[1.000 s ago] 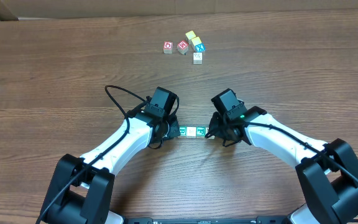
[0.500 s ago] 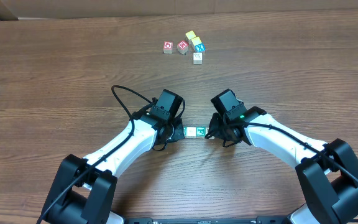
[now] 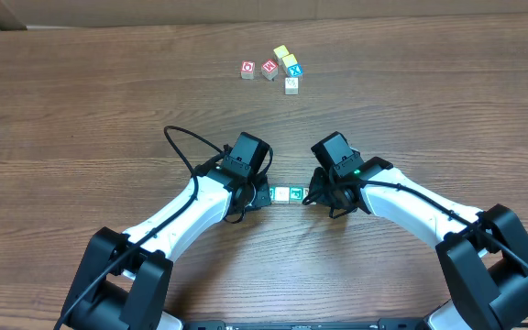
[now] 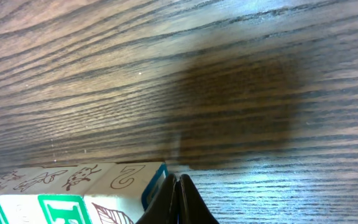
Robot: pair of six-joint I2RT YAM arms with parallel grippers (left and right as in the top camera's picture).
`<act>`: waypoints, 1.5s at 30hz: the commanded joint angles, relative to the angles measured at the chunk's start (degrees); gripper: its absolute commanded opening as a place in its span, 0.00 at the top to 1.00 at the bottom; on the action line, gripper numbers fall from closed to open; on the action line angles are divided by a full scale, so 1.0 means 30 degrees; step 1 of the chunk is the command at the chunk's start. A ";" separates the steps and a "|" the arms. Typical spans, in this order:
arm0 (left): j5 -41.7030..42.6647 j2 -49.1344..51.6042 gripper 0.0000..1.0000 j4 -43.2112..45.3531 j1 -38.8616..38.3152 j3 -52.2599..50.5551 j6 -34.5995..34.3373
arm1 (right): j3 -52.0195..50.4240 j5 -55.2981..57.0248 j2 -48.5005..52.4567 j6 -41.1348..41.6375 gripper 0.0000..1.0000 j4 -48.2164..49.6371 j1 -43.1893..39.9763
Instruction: Flip 5 blocks
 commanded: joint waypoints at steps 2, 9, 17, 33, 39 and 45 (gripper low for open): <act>-0.0787 0.0117 0.96 -0.0044 -0.0073 -0.0189 -0.0321 | -0.0044 -0.0015 0.0022 -0.0073 0.96 0.0036 0.0073; -0.0736 0.0342 0.96 0.0087 -0.0080 -0.0189 -0.0335 | -0.0044 -0.0015 0.0022 -0.0073 0.96 0.0029 0.0073; -0.0313 0.1064 0.96 0.0430 -0.0036 -0.0175 -0.0459 | -0.0044 -0.0015 0.0022 -0.0073 0.96 0.0022 0.0073; -0.0066 0.0933 0.96 0.0809 -0.0036 0.0197 0.0197 | -0.0044 -0.0015 0.0022 -0.0080 0.96 0.0036 0.0073; -0.0066 0.0925 0.96 0.0816 -0.0029 0.0204 0.0189 | -0.0044 -0.0015 0.0022 -0.0080 0.96 0.0036 0.0073; -0.0109 0.0925 0.96 0.0838 -0.0029 0.0204 0.0197 | -0.0044 -0.0036 0.0022 -0.0073 0.96 0.0036 0.0073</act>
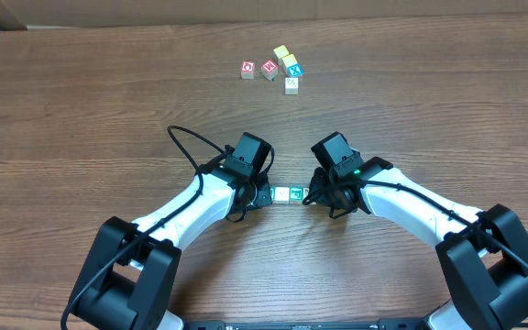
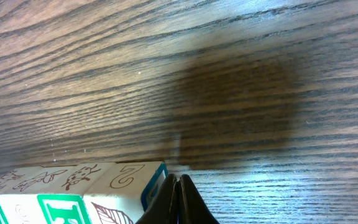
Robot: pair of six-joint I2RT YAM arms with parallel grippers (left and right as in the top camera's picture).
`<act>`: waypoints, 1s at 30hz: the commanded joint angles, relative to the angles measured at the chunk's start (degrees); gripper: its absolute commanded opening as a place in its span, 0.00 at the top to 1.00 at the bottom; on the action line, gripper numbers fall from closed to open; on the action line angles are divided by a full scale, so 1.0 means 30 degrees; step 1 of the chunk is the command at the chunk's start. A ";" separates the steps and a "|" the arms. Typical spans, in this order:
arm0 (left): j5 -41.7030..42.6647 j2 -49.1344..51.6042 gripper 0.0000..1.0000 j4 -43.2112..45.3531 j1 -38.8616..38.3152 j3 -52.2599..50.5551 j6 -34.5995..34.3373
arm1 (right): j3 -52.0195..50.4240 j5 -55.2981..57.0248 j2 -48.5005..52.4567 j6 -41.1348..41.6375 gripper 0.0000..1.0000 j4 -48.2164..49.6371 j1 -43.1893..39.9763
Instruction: Flip 5 blocks
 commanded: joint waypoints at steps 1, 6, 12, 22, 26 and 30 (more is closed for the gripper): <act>0.0036 -0.0007 0.96 0.0073 -0.0036 0.0233 0.0240 | -0.0044 0.0000 0.0022 -0.0073 0.96 0.0051 0.0073; 0.0029 0.0000 0.96 0.0138 -0.0036 0.0233 0.0233 | -0.0044 -0.0284 0.0022 -0.0087 0.96 0.0226 0.0073; 0.0029 0.0000 0.96 0.0138 -0.0036 0.0233 0.0240 | -0.0044 -0.0270 0.0022 -0.0073 0.96 0.0168 0.0073; 0.0036 0.0000 0.96 0.0168 -0.0036 0.0233 0.0240 | -0.0044 -0.1209 0.0022 0.0080 0.96 -0.0036 0.0073; 0.0080 0.0000 0.96 0.0197 -0.0036 0.0233 0.0233 | -0.0044 -0.1188 0.0022 0.0073 0.96 0.0102 0.0073; 0.0087 0.0000 0.96 0.0219 -0.0036 0.0233 0.0233 | -0.0044 -0.1188 0.0022 0.0073 0.96 0.0291 0.0073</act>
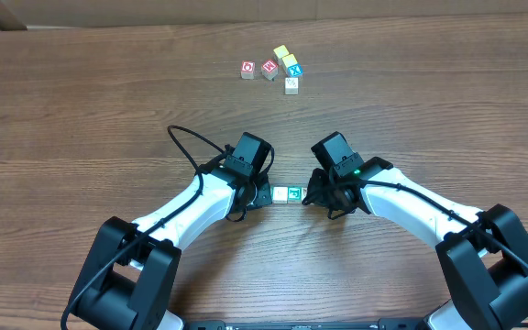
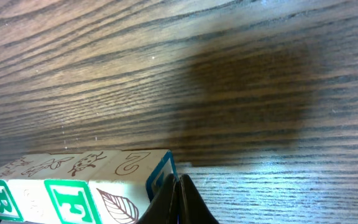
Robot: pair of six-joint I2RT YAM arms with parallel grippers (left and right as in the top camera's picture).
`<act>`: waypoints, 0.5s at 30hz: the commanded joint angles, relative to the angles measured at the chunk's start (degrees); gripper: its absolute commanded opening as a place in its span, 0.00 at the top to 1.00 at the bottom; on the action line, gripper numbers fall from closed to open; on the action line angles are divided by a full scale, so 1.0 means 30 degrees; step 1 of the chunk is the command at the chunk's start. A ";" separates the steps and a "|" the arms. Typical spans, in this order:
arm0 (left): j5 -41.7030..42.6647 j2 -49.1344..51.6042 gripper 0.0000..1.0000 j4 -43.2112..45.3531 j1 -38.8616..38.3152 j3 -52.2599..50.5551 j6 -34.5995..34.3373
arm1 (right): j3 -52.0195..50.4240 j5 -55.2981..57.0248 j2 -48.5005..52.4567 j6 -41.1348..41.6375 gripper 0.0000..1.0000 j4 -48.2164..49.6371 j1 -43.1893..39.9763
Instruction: Flip 5 blocks
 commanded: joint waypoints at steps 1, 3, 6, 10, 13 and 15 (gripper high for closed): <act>0.0095 0.0000 0.96 0.0146 -0.0036 0.0233 0.0233 | -0.0044 -0.0182 0.0022 0.0058 0.96 0.0204 0.0073; 0.0102 -0.0007 0.96 0.0197 -0.0036 0.0233 0.0233 | -0.0044 -0.0182 0.0022 0.0051 0.96 0.0219 0.0073; 0.0095 0.0000 0.96 0.0350 -0.0036 0.0233 0.0233 | -0.0044 -0.0182 0.0022 0.0051 0.96 0.0211 0.0073; 0.0087 0.0000 0.96 0.0969 -0.0036 0.0233 0.0306 | -0.0044 -0.0182 0.0022 0.0058 0.96 0.0219 0.0073; 0.0095 0.0000 0.96 0.1122 -0.0036 0.0233 0.0452 | -0.0044 -0.0189 0.0022 0.0058 0.96 0.0211 0.0073; 0.0102 0.0000 0.96 0.1282 -0.0036 0.0233 0.0444 | -0.0044 -0.0197 0.0022 0.0066 0.96 0.0204 0.0073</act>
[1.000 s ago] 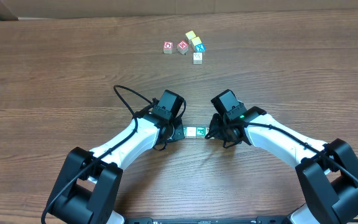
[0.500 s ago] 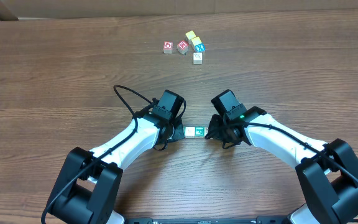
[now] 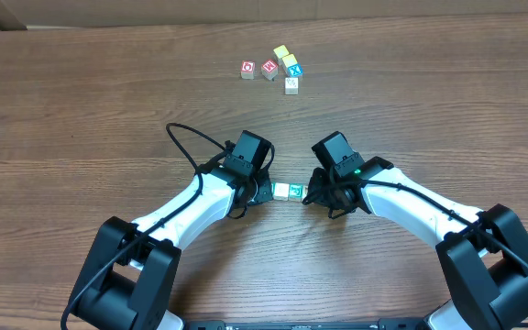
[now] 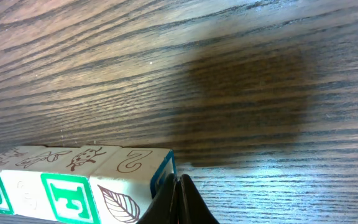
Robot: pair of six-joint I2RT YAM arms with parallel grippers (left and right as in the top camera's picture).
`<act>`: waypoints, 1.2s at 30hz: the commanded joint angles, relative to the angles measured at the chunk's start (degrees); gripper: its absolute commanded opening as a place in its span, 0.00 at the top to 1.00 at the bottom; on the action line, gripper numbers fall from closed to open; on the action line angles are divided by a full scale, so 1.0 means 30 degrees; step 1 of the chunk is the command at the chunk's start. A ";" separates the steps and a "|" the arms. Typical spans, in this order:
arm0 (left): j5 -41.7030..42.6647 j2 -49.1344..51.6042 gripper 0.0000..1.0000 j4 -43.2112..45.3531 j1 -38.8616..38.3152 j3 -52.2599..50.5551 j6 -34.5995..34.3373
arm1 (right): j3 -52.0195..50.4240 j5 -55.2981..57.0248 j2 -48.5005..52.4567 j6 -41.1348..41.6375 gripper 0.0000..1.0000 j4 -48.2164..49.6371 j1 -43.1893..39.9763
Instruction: Flip 5 blocks
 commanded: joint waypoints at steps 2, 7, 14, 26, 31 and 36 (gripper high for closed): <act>0.0328 0.0000 0.96 0.0568 -0.0058 0.0233 0.0364 | -0.0044 -0.0306 0.0022 0.0248 0.96 0.0197 0.0095; 0.0342 0.0000 0.96 0.0707 -0.0058 0.0233 0.0372 | -0.0044 -0.0699 0.0022 0.1166 0.96 0.0219 0.0095; 0.0342 0.0066 0.96 0.0787 -0.0073 0.0226 0.0357 | -0.0044 -0.1749 0.0022 0.2965 0.96 0.0240 0.0095; 0.0328 0.0109 0.96 0.1144 -0.0095 0.0226 0.0386 | -0.0044 -0.2696 0.0022 0.5107 0.96 0.0182 0.0095; 0.0321 0.0109 0.96 0.1319 -0.0095 0.0226 0.0517 | -0.0044 -0.2951 0.0022 0.6047 0.96 0.0000 0.0211; 0.0306 0.0109 0.96 0.1515 -0.0095 0.0226 0.0619 | -0.0044 -0.2936 0.0022 0.7118 0.96 -0.0022 0.0714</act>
